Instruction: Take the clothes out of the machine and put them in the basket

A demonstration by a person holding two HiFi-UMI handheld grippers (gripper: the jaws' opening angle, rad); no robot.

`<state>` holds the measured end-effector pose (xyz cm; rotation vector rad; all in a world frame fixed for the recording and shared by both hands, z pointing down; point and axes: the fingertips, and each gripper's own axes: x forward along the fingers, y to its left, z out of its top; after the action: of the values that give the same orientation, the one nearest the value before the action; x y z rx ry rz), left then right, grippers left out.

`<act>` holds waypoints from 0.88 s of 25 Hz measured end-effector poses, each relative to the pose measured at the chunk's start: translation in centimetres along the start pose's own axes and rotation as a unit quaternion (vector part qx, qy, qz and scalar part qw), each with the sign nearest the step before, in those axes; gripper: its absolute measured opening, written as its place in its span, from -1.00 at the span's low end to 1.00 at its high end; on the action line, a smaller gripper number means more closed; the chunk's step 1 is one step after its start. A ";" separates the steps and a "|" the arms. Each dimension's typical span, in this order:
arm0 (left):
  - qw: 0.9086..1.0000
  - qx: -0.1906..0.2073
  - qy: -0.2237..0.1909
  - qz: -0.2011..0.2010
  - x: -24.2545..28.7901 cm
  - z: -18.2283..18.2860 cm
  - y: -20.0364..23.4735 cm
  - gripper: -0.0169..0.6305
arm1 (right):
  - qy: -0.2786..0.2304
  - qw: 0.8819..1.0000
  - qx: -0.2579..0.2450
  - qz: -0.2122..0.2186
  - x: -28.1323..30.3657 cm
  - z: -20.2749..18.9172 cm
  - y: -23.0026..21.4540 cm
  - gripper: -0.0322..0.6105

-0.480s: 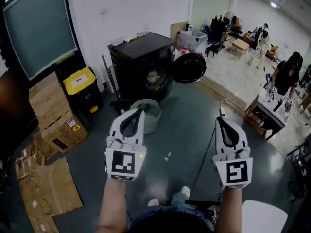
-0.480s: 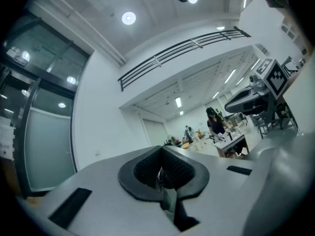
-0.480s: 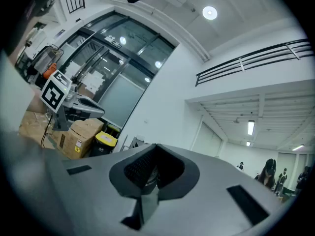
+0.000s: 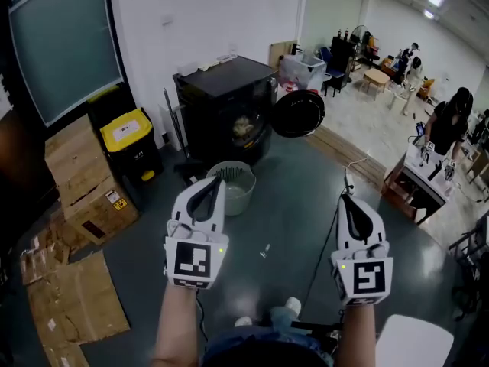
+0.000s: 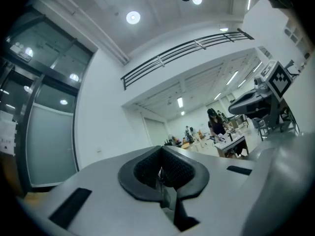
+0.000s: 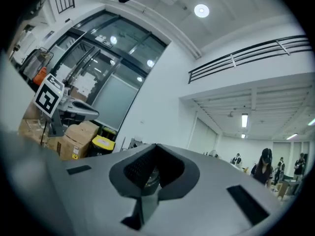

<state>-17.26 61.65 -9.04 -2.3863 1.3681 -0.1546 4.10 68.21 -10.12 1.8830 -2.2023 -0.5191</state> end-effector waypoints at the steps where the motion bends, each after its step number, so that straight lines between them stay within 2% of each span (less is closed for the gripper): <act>1: 1.000 0.001 0.001 -0.003 0.0 -0.2 0.1 -0.95 | -0.002 1.000 0.011 0.000 0.0 0.1 0.3 -0.90; 3: 1.000 -0.006 0.006 -0.012 0.2 -0.7 0.1 -0.87 | 0.006 1.000 0.029 0.010 0.5 0.1 1.1 -0.88; 4: 1.000 -0.016 0.011 -0.021 0.4 -1.1 0.0 -0.43 | 0.011 0.999 0.040 0.019 0.8 -0.1 1.6 -0.21; 5: 0.999 -0.027 0.014 -0.029 0.7 -1.4 -0.3 0.38 | 0.014 0.998 0.051 0.023 1.1 -0.4 2.0 0.66; 6: 0.999 -0.036 0.015 -0.031 0.8 -1.8 -0.4 0.70 | 0.016 0.998 0.058 0.020 1.2 -0.8 2.2 0.81; 7: 0.999 -0.044 0.015 -0.028 0.9 -2.0 -0.4 0.76 | 0.019 0.998 0.062 0.013 1.3 -1.2 2.2 0.89; 8: 0.998 -0.052 0.015 -0.023 0.9 -2.3 -0.4 0.82 | 0.023 0.998 0.063 0.008 1.3 -1.6 2.1 0.89; 11: 0.997 -0.071 0.026 -0.017 1.3 -3.0 -0.5 0.82 | 0.042 0.996 0.073 0.007 1.6 -2.8 1.6 0.89; 15: 0.996 -0.057 0.060 -0.009 2.4 -4.5 -0.2 0.81 | 0.052 0.995 0.089 -0.002 2.7 -3.9 0.1 0.88; 19: 0.996 -0.055 0.060 -0.031 4.8 -4.9 -0.2 0.81 | 0.047 0.994 0.097 0.000 5.9 -3.6 -1.4 0.87; 22: 0.997 -0.053 0.052 -0.025 7.2 -4.6 0.0 0.81 | 0.037 0.995 0.097 0.006 8.2 -3.6 -2.6 0.87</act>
<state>-14.82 54.23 -5.49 -2.5345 1.3949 -0.2286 6.38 59.33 -8.49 1.9457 -2.2861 -0.2352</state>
